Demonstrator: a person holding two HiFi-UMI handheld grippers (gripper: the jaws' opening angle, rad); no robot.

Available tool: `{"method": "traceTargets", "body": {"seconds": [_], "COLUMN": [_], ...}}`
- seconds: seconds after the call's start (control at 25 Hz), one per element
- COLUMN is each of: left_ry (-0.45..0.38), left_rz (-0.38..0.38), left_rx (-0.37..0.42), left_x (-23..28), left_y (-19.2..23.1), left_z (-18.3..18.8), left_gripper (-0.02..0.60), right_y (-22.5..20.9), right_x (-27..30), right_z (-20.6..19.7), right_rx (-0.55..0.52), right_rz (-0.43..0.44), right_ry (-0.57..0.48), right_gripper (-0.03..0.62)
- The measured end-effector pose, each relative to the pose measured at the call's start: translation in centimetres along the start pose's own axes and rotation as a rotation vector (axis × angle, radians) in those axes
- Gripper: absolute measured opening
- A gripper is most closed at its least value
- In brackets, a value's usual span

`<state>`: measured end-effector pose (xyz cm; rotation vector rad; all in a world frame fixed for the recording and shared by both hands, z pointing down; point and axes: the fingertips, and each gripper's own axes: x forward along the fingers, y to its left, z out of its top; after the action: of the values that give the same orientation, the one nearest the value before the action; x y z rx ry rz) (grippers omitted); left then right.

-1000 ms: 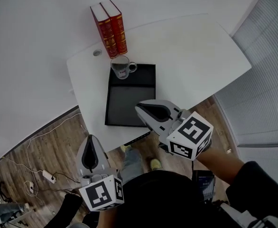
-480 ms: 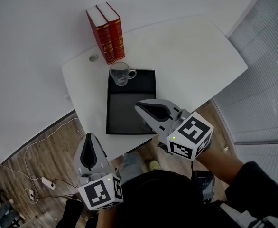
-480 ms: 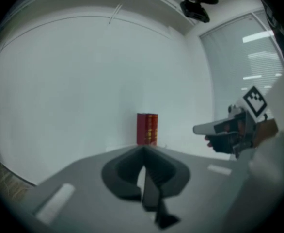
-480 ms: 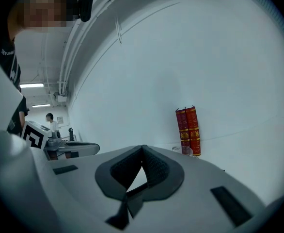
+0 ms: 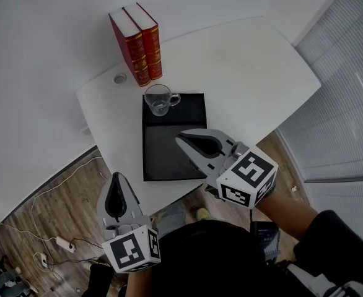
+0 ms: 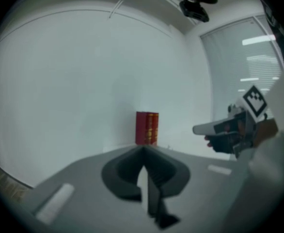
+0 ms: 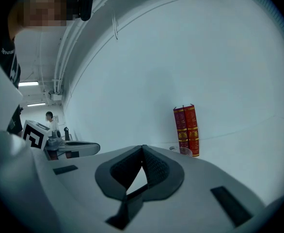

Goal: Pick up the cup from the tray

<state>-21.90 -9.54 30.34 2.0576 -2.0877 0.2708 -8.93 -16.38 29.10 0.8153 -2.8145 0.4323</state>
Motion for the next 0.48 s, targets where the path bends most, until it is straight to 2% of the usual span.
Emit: {"method": "traceTargets", "body": {"seconds": [0.48], "left_ry": [-0.019], "left_rz": [-0.085], "left_rx": [-0.014], "left_x": [3.4], "left_y": [3.4], "left_z": [1.2], "left_gripper": [0.002], "right_y": [-0.5], "right_x": [4.0], "right_z": [1.4], "right_rx": [-0.018], "right_rz": [-0.078], "right_ry": [0.009], "right_gripper": [0.014]}}
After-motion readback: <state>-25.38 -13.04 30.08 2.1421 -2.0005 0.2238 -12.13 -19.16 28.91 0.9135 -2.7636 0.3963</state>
